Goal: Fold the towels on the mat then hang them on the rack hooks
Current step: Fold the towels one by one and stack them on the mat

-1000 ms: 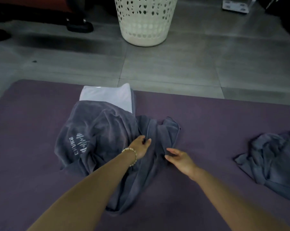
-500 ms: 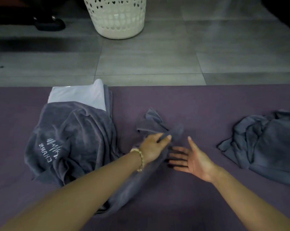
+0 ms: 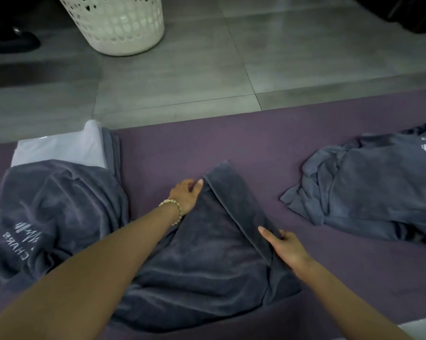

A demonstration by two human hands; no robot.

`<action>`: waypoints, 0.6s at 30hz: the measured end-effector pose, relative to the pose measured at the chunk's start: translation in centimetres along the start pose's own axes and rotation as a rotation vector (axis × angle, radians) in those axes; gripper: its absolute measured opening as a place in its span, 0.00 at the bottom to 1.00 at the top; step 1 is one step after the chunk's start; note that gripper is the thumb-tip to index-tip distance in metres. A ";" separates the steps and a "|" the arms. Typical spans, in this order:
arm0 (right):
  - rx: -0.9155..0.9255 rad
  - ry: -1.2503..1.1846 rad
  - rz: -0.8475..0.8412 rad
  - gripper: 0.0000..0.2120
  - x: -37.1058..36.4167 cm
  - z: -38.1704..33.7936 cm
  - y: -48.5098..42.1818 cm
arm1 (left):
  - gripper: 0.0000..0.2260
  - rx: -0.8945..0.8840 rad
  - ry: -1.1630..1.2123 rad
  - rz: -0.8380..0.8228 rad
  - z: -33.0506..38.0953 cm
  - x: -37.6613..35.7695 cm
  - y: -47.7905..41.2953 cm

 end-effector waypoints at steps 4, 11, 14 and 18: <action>0.076 0.043 0.003 0.19 1.1 1.0 -0.6 | 0.24 -0.029 0.049 -0.008 2.4 -1.0 -2.3; 0.063 -0.021 -0.155 0.11 2.6 2.1 0.5 | 0.18 -0.037 0.074 0.041 4.4 -1.3 -5.6; 0.119 -0.109 -0.146 0.09 3.2 1.4 1.2 | 0.16 -0.104 -0.013 0.060 6.2 -0.7 -5.5; 0.229 -0.229 -0.032 0.09 6.6 -1.0 2.1 | 0.11 -0.256 0.157 0.105 14.1 1.8 -5.3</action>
Point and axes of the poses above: each hand's wrist, its own y-axis away from the middle knuckle, its own x-axis out of the back of the hand, z = x × y, the point moved 9 cm from there along -y, towards the middle knuckle, and after that the axes turned 13 degrees about -y, right-handed, at the moved point
